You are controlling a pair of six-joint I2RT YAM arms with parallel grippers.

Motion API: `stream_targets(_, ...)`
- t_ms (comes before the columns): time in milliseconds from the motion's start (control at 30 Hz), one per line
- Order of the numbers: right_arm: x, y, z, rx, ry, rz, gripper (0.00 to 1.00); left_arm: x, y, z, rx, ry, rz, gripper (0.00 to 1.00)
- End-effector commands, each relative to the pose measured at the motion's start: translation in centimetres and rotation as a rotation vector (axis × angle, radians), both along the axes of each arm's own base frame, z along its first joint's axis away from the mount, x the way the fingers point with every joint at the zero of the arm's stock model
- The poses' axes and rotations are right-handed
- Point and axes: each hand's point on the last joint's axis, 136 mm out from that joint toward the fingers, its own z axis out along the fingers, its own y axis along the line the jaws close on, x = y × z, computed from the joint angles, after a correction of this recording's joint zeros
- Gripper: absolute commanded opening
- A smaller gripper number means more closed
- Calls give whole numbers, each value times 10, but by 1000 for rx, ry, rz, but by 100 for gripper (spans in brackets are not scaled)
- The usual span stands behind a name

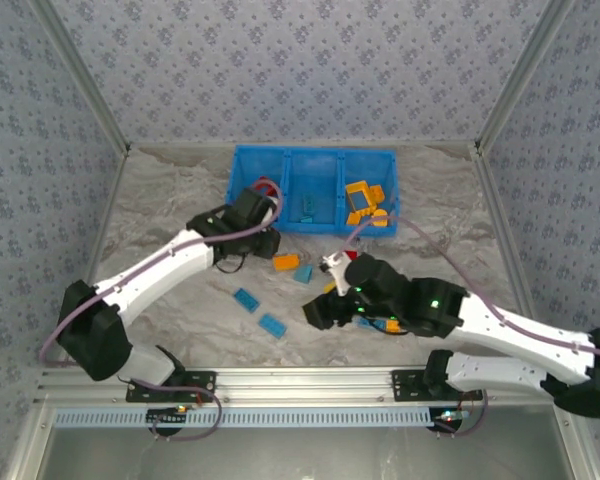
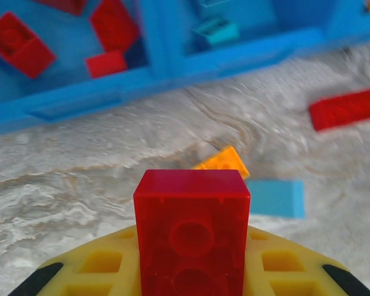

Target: Sort the legos into containers by color

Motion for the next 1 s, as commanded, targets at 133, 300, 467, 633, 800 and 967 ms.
stream_targets(133, 59, 71, 64, 28, -588, -134, 72, 74, 17, -24, -109, 165, 193, 29)
stream_targets(300, 76, 99, 59, -31, -698, -197, 72, 115, 22, -36, -77, 211, 264, 29)
stream_targets(467, 76, 106, 56, -21, -674, -209, 72, 139, 20, -48, -54, 230, 292, 29)
stream_targets(633, 76, 96, 48, -30, -636, -239, 72, 146, 25, -65, -9, 260, 325, 31)
stream_targets(800, 81, 82, 46, -41, -606, -287, 74, 143, 27, -72, -8, 274, 343, 41)
stream_targets(967, 99, 60, 34, -69, -530, -353, 77, 139, 26, -63, -25, 266, 342, 55)
